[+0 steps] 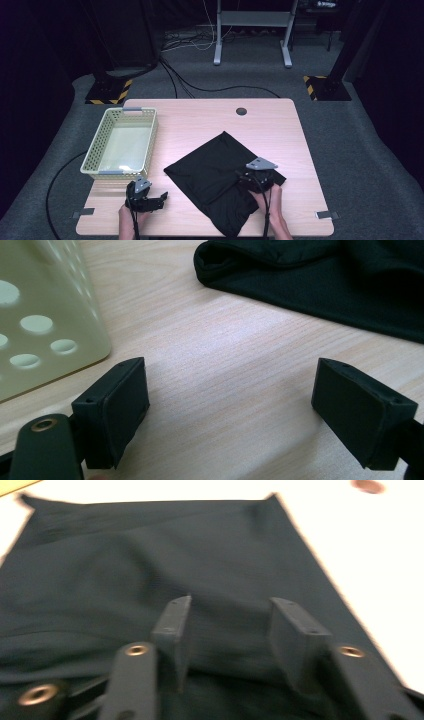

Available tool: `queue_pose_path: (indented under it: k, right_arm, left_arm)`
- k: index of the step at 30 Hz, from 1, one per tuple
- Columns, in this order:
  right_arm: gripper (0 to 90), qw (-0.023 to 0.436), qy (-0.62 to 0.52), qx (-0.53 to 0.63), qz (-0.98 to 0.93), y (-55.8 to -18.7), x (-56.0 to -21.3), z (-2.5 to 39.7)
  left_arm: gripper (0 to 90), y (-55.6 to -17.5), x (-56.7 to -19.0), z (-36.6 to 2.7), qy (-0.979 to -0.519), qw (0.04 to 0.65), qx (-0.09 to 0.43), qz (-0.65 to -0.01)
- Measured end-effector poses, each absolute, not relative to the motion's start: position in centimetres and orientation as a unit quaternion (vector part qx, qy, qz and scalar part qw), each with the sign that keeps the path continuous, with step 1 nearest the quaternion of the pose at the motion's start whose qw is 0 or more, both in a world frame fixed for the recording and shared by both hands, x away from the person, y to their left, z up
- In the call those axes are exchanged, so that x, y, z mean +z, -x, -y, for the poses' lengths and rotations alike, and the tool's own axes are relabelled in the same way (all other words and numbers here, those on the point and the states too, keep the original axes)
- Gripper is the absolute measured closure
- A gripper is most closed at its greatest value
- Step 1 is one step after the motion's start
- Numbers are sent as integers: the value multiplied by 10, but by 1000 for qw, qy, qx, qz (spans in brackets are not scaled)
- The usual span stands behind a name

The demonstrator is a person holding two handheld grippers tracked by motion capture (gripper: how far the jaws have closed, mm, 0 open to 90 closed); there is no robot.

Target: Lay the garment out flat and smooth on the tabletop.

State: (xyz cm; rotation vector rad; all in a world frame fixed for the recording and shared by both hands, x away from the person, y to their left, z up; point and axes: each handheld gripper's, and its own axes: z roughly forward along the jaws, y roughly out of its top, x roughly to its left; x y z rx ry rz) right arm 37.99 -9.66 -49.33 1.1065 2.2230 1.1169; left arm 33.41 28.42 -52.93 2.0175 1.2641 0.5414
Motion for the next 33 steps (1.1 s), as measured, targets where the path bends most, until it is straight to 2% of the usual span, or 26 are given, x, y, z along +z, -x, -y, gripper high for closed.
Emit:
queue_pose_path:
  k: [2,5,6,7,8,9,10,11,23,33]
  right_arm:
    - [457,198,-378,389,-817,-380,-500,79]
    - [496,181,-366,365,-837,-384,-512,62]
    - [598,183,-365,364,-837,-386,-518,58]
    - [598,183,-365,364,-837,-386,-518,58]
    - [742,182,-367,367,-835,-386,-517,59]
    - [791,181,-369,370,-833,-386,-518,60]
    - [791,181,-369,370,-833,-386,-518,60]
    - [851,178,-371,376,-831,-386,-517,61]
    - [860,192,-401,418,-792,-389,-495,93]
    - [859,216,-446,417,-762,-398,-493,127]
  left_arm:
    - [145,-334,-529,-284,-776,343,208,-486]
    - [146,-334,-529,-284,-776,342,209,-487]
    - [147,-334,-529,-284,-776,341,209,-487]
    - [147,-334,-529,-284,-776,341,209,-487]
    - [146,-334,-529,-284,-776,341,209,-487]
    - [147,-334,-529,-284,-776,342,209,-487]
    - [147,-334,-529,-284,-776,342,209,-487]
    - [147,-334,-529,-284,-776,341,209,-487]
    - [148,-334,-529,-284,-776,342,209,-487]
    - [146,-334,-529,-284,-774,341,212,-490]
